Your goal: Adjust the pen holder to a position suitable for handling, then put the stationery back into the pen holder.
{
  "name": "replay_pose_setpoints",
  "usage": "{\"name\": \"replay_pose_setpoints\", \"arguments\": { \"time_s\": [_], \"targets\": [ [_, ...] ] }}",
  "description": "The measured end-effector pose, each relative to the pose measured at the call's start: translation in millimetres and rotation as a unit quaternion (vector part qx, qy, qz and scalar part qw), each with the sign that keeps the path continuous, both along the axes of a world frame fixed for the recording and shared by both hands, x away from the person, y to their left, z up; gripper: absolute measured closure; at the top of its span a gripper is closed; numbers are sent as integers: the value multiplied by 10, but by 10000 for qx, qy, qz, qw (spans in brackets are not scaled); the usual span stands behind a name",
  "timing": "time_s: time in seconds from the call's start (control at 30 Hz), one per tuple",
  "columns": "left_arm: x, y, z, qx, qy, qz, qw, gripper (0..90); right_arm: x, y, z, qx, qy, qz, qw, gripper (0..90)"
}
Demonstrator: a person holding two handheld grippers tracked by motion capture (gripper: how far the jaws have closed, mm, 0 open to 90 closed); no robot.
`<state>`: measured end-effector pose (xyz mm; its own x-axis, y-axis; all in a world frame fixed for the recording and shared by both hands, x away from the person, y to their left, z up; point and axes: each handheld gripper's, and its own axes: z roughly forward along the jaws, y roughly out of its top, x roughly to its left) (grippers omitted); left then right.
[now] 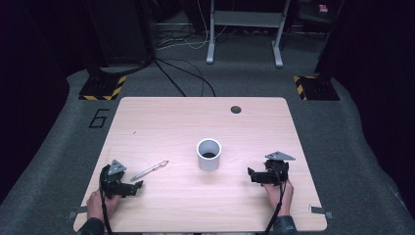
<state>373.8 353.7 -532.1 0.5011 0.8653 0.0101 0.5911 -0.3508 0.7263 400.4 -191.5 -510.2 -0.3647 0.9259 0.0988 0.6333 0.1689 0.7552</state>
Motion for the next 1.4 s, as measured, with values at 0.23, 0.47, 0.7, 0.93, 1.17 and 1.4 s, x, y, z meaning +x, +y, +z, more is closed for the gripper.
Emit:
{"name": "replay_pose_setpoints", "arguments": {
  "time_s": [0.23,0.47,0.7,0.93,1.17,1.4],
  "targets": [
    [2,-6,-1,-33,-16,32,10000,2,29,-156,-144,59,125,-150,9998,0],
    [-3,-8,5,-10,2,-10,10000,5,77,-152,-177,-215,148,-52,9996,0],
    [-36,33,24,61,100,-236,9997,10,63,-93,-189,-533,88,6,9985,17],
    [-29,54,97,39,111,-392,9992,156,60,-98,-188,-421,51,-66,9991,29],
    [-24,44,112,-229,37,-300,9993,277,59,-101,-185,-407,41,-46,9992,48],
    [15,54,121,-419,31,-333,9986,406,60,-105,-183,-399,35,-52,9992,57]
  ]
}}
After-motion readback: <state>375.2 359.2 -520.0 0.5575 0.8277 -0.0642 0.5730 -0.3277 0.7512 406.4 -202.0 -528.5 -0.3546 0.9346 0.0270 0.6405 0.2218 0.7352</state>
